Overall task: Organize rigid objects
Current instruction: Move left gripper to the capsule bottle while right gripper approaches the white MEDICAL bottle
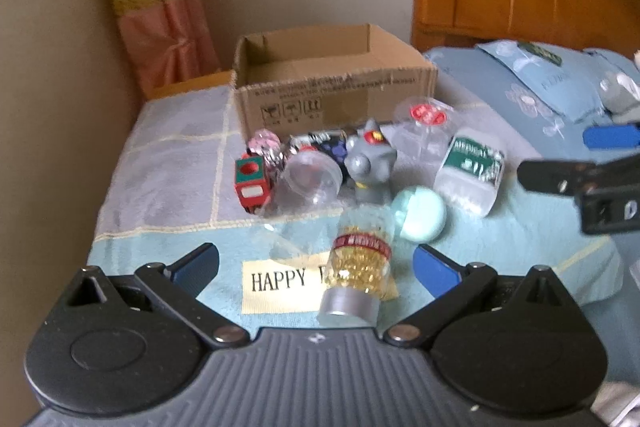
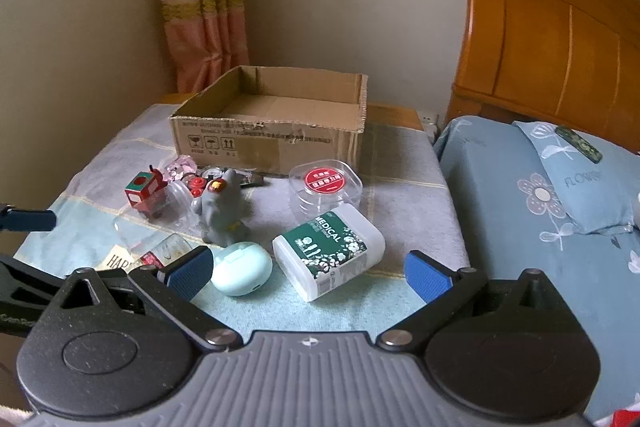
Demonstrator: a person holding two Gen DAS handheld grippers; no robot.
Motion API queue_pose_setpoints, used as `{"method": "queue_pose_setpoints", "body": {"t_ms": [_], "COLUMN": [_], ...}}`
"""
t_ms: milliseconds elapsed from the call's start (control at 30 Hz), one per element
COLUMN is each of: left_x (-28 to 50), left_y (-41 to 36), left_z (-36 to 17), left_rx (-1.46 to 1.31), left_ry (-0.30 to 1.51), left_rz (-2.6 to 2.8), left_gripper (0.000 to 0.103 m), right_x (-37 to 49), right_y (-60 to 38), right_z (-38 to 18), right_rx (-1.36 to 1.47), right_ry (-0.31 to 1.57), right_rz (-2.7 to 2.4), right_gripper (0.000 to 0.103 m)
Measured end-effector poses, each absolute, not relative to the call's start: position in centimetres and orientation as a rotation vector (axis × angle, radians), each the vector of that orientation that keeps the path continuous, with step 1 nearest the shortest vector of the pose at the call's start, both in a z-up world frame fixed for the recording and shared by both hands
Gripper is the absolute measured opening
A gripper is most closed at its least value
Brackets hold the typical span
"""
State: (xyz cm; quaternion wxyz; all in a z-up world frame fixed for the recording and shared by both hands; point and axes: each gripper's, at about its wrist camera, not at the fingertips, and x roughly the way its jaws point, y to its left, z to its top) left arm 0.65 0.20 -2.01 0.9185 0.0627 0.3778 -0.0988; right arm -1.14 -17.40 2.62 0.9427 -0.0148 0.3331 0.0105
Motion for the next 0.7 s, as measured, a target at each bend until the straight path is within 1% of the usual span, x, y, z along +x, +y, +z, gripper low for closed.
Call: {"method": "queue_pose_setpoints", "body": {"t_ms": [200, 367, 700], "left_x": [1.4, 2.1, 2.7], "left_y": [0.7, 1.0, 3.7], "left_z": [-4.6, -6.7, -7.8], "left_rx": [0.095, 0.098, 0.045], "left_ry": [0.847, 0.904, 0.937], "left_rz": [-0.317, -0.313, -0.284], "left_gripper": [0.102, 0.102, 0.102], "right_x": [-0.6, -0.1, 1.4], "right_y": [-17.8, -18.0, -18.3], "right_z": [1.5, 0.6, -0.6], "right_rx": [-0.036, -0.037, -0.055], "right_ry": [0.699, 0.719, 0.756], "right_rz": [0.043, 0.046, 0.043], "right_gripper": [0.103, 0.103, 0.103]}}
